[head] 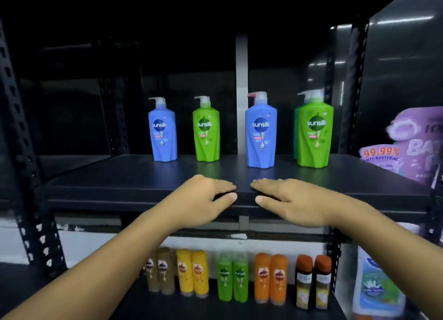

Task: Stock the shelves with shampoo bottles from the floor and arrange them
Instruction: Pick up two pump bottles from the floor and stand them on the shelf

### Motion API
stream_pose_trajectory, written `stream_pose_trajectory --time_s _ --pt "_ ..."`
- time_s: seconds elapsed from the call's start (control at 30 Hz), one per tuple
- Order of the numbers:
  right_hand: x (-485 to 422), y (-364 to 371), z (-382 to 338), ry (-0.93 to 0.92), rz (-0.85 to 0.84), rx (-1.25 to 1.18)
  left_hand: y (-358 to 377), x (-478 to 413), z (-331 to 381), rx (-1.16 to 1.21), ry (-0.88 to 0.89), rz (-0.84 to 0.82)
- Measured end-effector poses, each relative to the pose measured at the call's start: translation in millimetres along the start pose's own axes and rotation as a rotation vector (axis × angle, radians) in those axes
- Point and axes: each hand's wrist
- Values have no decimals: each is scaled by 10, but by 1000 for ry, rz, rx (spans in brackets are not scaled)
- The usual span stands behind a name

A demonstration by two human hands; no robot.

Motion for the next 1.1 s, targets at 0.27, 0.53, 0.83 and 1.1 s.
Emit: stream_pose_trajectory --time_s 0.27,0.53,0.83,1.1 --pt "709 758 -630 -100 35 -31 675 1036 -111 240 11 48" --pt "1557 2674 -1279 33 -211 -258 2248 2557 -346 418 -137 -333" --pt "2239 4357 -2118 370 -579 -393 3383 3838 -573 425 -256 -785" --pt "2300 4967 -2407 502 -740 -432 3690 4344 -732 463 -408 -936"
Point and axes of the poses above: each hand's wrist, its own x-axis away from the middle knuckle, its own y-axis out of the palm, z = x × y, and after that the axes turned 1 degree about -z, right-handed
